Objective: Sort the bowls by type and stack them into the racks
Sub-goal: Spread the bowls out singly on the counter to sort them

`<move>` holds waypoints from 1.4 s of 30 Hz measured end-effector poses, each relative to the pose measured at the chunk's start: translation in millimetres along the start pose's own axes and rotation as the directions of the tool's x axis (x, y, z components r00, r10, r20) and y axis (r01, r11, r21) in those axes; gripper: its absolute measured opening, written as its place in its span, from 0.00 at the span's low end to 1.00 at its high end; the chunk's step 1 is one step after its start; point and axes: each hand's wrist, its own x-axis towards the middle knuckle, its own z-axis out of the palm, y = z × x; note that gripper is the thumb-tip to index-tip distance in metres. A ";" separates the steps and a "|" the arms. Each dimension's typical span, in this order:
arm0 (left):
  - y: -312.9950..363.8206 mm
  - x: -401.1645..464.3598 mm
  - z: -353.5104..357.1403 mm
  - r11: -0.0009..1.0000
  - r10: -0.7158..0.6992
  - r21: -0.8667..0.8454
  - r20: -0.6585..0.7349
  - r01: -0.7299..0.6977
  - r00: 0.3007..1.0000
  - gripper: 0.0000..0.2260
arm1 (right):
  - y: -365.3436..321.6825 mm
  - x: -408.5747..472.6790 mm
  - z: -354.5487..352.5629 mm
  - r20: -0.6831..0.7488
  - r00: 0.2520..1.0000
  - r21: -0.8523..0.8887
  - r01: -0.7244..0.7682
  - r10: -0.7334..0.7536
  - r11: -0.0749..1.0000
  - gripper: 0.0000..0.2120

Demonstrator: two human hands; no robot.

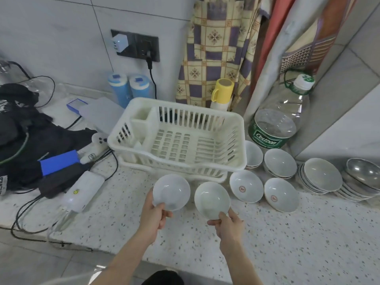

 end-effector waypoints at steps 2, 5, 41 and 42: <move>0.6 6.2 -1.5 1.000 -0.003 0.018 0.019 0.003 1.000 0.26 | -0.7 0.5 4.3 -0.022 1.000 0.017 -0.003 0.004 1.000 0.22; 1.5 13.2 -2.6 0.999 -0.015 0.032 0.038 0.013 0.999 0.28 | -1.9 -0.8 8.7 -0.048 0.999 0.036 0.006 -0.004 0.999 0.22; 0.1 32.1 -15.1 0.997 -0.068 0.054 0.192 0.059 0.979 0.20 | 10.4 6.4 22.8 -0.072 0.997 -0.003 0.035 -0.035 0.999 0.22; 0.6 31.7 -14.7 0.997 -0.070 0.055 0.194 0.060 0.978 0.20 | 9.9 6.9 22.2 -0.064 0.997 -0.006 0.037 -0.038 0.999 0.21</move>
